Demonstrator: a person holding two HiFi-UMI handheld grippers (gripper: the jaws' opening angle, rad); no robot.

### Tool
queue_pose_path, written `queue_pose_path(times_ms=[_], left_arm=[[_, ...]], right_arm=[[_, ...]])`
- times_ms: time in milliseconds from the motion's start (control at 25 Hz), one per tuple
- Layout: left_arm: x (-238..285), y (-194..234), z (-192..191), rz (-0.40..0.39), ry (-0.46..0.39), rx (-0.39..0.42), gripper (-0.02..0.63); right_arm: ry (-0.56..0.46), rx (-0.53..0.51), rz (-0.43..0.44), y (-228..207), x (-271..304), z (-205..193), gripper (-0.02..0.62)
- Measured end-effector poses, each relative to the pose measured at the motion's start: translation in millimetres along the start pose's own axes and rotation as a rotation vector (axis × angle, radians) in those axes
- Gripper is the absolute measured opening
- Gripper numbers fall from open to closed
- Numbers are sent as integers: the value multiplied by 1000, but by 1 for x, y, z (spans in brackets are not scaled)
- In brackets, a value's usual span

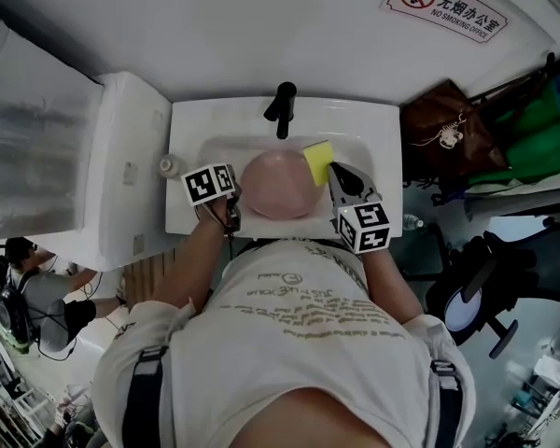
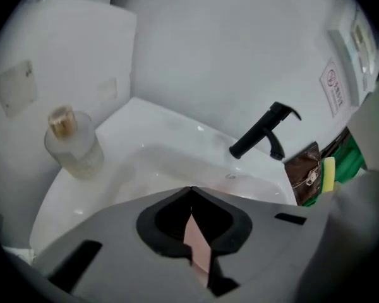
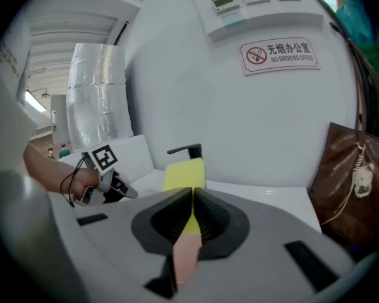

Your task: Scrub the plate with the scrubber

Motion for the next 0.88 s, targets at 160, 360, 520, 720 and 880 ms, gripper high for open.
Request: queue_pose_path(times_ms=[160,360,520,720,880], left_arm=[[-25,-22,32,-18,-172,131,23],[-61,-56,70,-33,-376,308,23],[-94,-81,97,-43,-518,380,23],[-133,-106,119,-92,-605,397,23],[-161,-120,131,-81,-674,445,23]], right_arm=[[-75,-3,-35,3,-1,23,34],[-181,1,-34,15,-3,58,34],[-250,19,-16,22,-4,85,34],[-325,19,5,36,-9,119,34],[-402,-5,15,45,-16,146,34]])
Point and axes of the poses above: the fingertips, and each gripper's own axes: x forward along the fingers, y to its left, z out of its top, the point moved 4 cm from there along -x, backward along the fingers, and after that the axes turned 5 degrees about x, right-handed, at the moved point
